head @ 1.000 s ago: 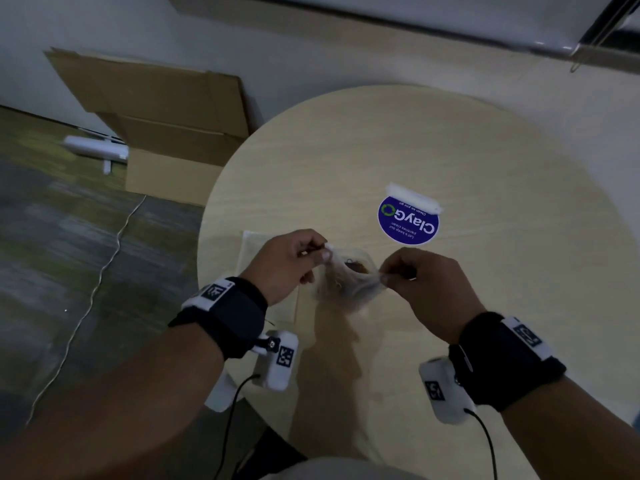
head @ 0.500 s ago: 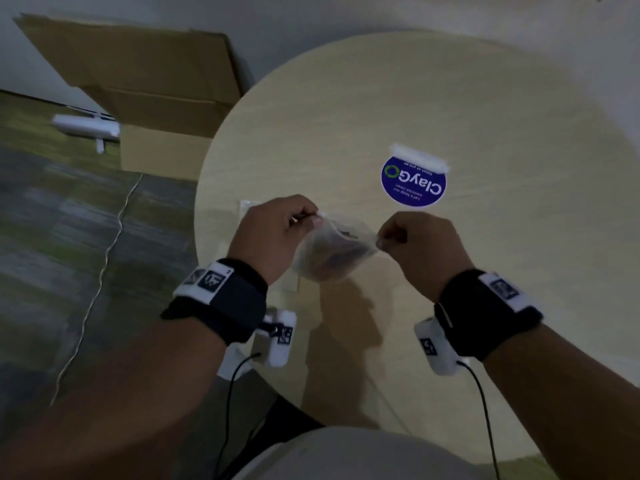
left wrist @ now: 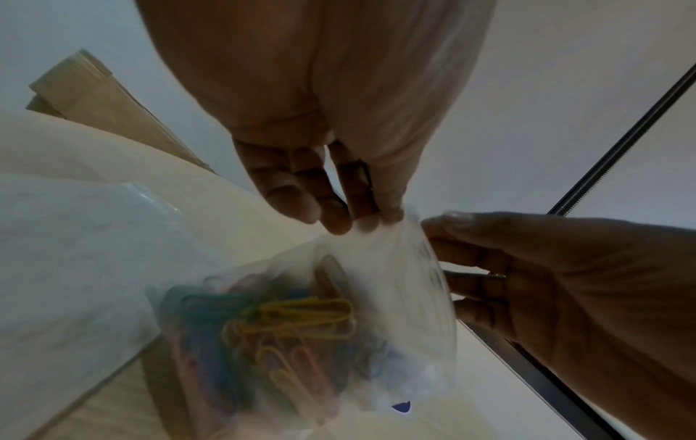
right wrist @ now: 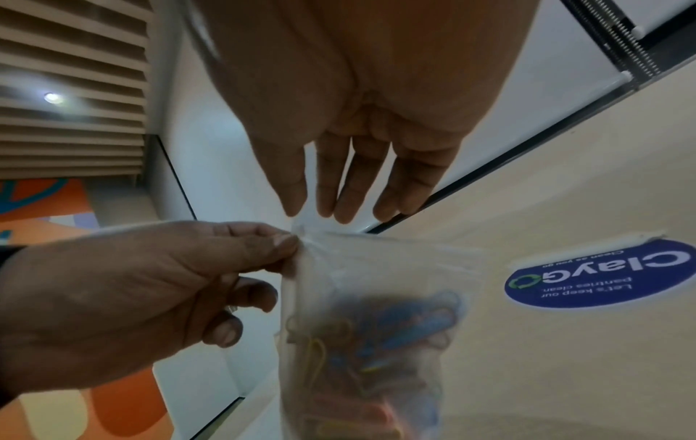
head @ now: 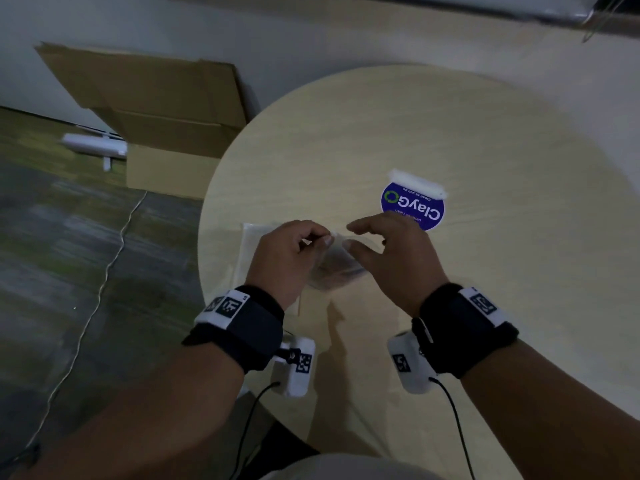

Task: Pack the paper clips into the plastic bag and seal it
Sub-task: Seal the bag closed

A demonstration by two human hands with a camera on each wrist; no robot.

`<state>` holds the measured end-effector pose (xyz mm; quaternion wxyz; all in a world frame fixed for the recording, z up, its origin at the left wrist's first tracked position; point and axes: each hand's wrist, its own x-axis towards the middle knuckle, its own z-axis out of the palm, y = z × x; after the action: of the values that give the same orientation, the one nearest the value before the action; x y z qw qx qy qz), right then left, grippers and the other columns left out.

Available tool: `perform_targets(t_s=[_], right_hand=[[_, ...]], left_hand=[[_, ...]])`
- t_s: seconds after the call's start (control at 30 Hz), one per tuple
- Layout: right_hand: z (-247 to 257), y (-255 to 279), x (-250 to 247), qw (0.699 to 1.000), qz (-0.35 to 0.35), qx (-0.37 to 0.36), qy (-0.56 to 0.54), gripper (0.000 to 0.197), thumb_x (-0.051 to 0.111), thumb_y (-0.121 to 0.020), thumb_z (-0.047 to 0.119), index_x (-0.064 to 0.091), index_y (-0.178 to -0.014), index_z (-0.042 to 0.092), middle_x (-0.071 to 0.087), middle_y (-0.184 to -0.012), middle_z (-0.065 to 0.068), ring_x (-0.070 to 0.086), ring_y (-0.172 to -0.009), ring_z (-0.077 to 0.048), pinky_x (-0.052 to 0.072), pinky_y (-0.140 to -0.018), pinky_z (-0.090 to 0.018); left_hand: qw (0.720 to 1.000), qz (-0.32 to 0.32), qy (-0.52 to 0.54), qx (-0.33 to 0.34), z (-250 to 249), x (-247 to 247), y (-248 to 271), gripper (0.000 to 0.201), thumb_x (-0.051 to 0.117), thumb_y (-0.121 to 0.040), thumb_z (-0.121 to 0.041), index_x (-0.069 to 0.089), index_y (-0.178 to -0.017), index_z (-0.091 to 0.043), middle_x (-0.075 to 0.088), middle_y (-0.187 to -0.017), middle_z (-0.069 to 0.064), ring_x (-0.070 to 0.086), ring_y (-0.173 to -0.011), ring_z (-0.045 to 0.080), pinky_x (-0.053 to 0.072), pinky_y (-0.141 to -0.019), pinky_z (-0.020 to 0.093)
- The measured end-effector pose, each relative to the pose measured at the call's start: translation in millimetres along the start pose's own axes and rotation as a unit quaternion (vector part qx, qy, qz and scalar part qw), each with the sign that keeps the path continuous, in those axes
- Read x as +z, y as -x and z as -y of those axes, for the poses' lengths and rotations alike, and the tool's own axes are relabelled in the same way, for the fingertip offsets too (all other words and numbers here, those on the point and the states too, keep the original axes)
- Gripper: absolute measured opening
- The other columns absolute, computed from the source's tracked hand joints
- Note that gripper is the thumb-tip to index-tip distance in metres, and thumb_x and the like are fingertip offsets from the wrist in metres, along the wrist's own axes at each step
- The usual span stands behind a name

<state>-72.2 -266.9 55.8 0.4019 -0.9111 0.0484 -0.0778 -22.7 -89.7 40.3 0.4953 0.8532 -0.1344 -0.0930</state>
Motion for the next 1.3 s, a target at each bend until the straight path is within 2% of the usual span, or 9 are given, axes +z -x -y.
perform_targets(t_s=[0.17, 0.47, 0.6, 0.73, 0.83, 0.9, 1.0, 1.13, 1.3], right_hand=[[-1.2, -5.4, 11.8, 1.000, 0.003, -0.016, 0.010, 0.011, 0.071, -0.083, 0.028, 0.074, -0.093, 0.026, 0.067, -0.089, 0.004, 0.058, -0.088, -0.020, 0.048, -0.080, -0.038], [-10.1, -3.8, 9.9, 0.999, 0.017, -0.028, 0.042, 0.006, 0.071, -0.080, 0.025, 0.072, -0.086, 0.024, 0.061, -0.093, 0.004, 0.057, -0.087, -0.020, 0.048, -0.076, -0.035], [-34.2, 11.5, -1.8, 0.994, 0.027, -0.009, 0.102, 0.006, 0.071, -0.079, 0.022, 0.070, -0.084, 0.024, 0.063, -0.093, 0.004, 0.052, -0.071, -0.014, 0.040, -0.068, -0.026], [-57.2, 27.8, -8.0, 0.995, 0.032, 0.063, 0.067, 0.006, 0.071, -0.082, 0.022, 0.068, -0.087, 0.025, 0.064, -0.094, 0.008, 0.062, -0.078, -0.014, 0.055, -0.078, -0.036], [-58.9, 31.4, 1.0, 0.986, 0.071, 0.120, -0.095, 0.029, 0.075, -0.081, 0.021, 0.063, -0.107, 0.025, 0.065, -0.112, 0.006, 0.063, -0.102, -0.011, 0.053, -0.091, -0.032], [-58.9, 32.4, 10.7, 0.977, 0.107, 0.125, -0.134, 0.036, 0.075, -0.081, 0.027, 0.059, -0.113, 0.028, 0.066, -0.115, 0.006, 0.062, -0.106, -0.010, 0.050, -0.089, -0.025], [-56.4, 33.8, 10.0, 0.982, 0.061, 0.137, -0.118, 0.008, 0.066, -0.089, 0.029, 0.060, -0.087, 0.024, 0.071, -0.092, 0.006, 0.064, -0.085, -0.015, 0.044, -0.068, -0.017], [-77.1, 43.2, -16.0, 0.977, 0.001, 0.161, -0.137, 0.016, 0.061, -0.089, 0.032, 0.052, -0.079, 0.023, 0.066, -0.071, -0.002, 0.063, -0.070, -0.026, 0.050, -0.067, -0.042], [-123.0, 39.1, -53.0, 0.963, -0.010, 0.251, -0.096, 0.017, 0.060, -0.089, 0.026, 0.054, -0.074, 0.023, 0.058, -0.056, 0.004, 0.052, -0.055, -0.017, 0.050, -0.061, -0.041]], left_hand=[[1.000, 0.006, 0.028, -0.006, -4.1, -1.9, 2.0, 0.022, 0.068, -0.090, -0.017, 0.071, -0.081, -0.037, 0.071, -0.083, -0.011, 0.065, -0.077, 0.016, 0.057, -0.074, 0.042], [1.000, -0.001, 0.020, 0.004, -3.5, -2.1, 4.7, 0.013, 0.064, -0.094, -0.019, 0.067, -0.086, -0.028, 0.067, -0.090, -0.012, 0.061, -0.080, 0.011, 0.050, -0.068, 0.027], [0.998, -0.024, 0.048, -0.045, 3.1, -10.4, 2.4, 0.012, 0.063, -0.096, -0.018, 0.066, -0.087, -0.026, 0.065, -0.084, -0.019, 0.059, -0.076, 0.000, 0.052, -0.064, 0.024], [0.999, -0.001, 0.035, -0.029, 4.2, -9.1, 4.0, 0.012, 0.061, -0.097, -0.019, 0.064, -0.087, -0.026, 0.066, -0.086, -0.009, 0.061, -0.077, 0.004, 0.047, -0.067, 0.015], [0.996, 0.000, 0.065, -0.058, 2.2, -3.2, 3.4, 0.013, 0.060, -0.097, -0.020, 0.062, -0.087, -0.029, 0.065, -0.086, -0.008, 0.065, -0.082, 0.020, 0.056, -0.073, 0.032], [0.992, 0.019, 0.095, -0.080, -2.5, 0.7, 4.8, 0.015, 0.058, -0.098, -0.019, 0.062, -0.087, -0.028, 0.064, -0.089, -0.008, 0.065, -0.086, 0.030, 0.057, -0.080, 0.047], [0.988, 0.050, 0.113, -0.091, -10.7, 7.9, 6.3, 0.018, 0.057, -0.100, -0.017, 0.062, -0.085, -0.027, 0.065, -0.085, -0.011, 0.067, -0.085, 0.026, 0.058, -0.080, 0.046], [0.978, 0.083, 0.151, -0.114, -17.4, 12.7, 5.4, 0.006, 0.054, -0.102, -0.021, 0.059, -0.100, -0.018, 0.074, -0.095, -0.007, 0.073, -0.088, 0.013, 0.053, -0.080, 0.038], [0.978, 0.077, 0.147, -0.128, -8.3, 10.9, 8.0, 0.003, 0.056, -0.101, -0.024, 0.054, -0.101, -0.022, 0.073, -0.100, -0.005, 0.073, -0.092, 0.017, 0.052, -0.081, 0.042]])
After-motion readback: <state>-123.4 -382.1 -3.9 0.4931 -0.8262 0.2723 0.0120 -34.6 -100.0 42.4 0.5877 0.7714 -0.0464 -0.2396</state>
